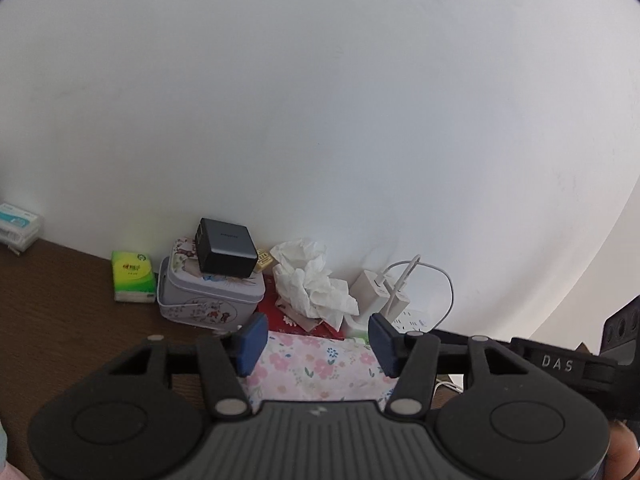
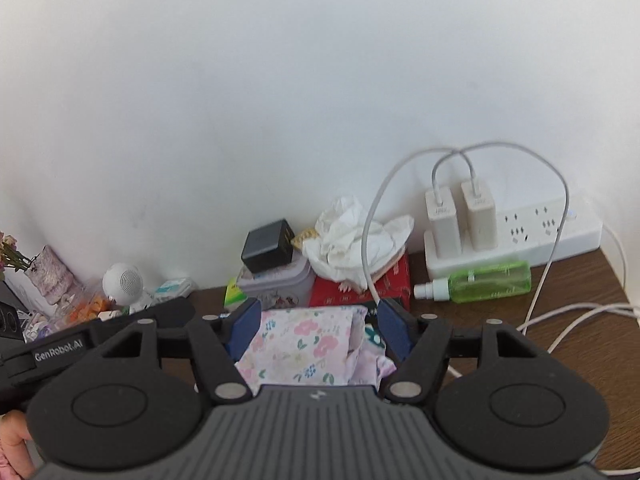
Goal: Fold clothes
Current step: 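Carry the dress with both grippers onto the white-and-green floral cloth, then lower the dress onto the cloth stack and open both grippers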
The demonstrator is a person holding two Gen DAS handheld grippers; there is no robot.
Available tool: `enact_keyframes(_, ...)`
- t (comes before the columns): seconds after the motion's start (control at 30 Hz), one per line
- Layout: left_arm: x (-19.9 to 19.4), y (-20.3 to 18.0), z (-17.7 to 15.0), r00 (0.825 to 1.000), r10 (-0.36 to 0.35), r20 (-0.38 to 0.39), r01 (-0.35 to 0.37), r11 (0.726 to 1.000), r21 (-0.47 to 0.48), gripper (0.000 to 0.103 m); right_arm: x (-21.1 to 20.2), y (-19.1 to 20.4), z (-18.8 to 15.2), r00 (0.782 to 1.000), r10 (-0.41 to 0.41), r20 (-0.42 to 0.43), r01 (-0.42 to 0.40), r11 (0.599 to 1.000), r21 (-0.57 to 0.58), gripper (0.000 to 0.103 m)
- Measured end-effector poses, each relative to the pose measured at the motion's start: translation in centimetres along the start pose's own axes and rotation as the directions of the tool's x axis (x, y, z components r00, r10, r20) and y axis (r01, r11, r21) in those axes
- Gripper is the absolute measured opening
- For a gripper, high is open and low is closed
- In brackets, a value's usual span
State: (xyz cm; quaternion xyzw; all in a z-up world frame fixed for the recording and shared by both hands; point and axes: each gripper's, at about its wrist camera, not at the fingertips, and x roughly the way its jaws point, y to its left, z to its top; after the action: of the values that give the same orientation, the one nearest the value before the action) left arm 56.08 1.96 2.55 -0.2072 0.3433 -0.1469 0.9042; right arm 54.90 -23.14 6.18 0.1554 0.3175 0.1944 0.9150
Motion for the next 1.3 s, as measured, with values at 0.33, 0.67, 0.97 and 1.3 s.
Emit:
enact_keyframes(0.33, 1.7, -0.6, -1.1, 0.998, 0.055, -0.004, -0.055, 0.997, 0.046, 0.006, 5.6, 2.2, -3.7, 0.993, -0.092, -0.070, 0.086, 0.993, -0.085, 0.010)
enact_keyframes(0.67, 1.5, -0.4, -1.1, 0.999, 0.039, 0.017, -0.039, 0.998, 0.053, 0.006, 5.6, 2.2, -4.4, 0.993, -0.096, -0.069, 0.090, 0.992, -0.089, 0.012)
enact_keyframes(0.97, -1.8, -0.9, -1.6, 0.998, -0.050, 0.047, 0.046, 0.995, 0.092, 0.017, 2.1, 3.9, -4.6, 0.996, -0.088, 0.010, 0.088, 0.975, -0.203, 0.015)
enact_keyframes(1.3, -0.6, -0.5, -2.7, 1.000, -0.011, 0.024, 0.008, 0.993, 0.121, 0.010, 3.2, 4.4, -6.3, 0.989, -0.141, -0.046, 0.123, 0.955, -0.270, 0.015)
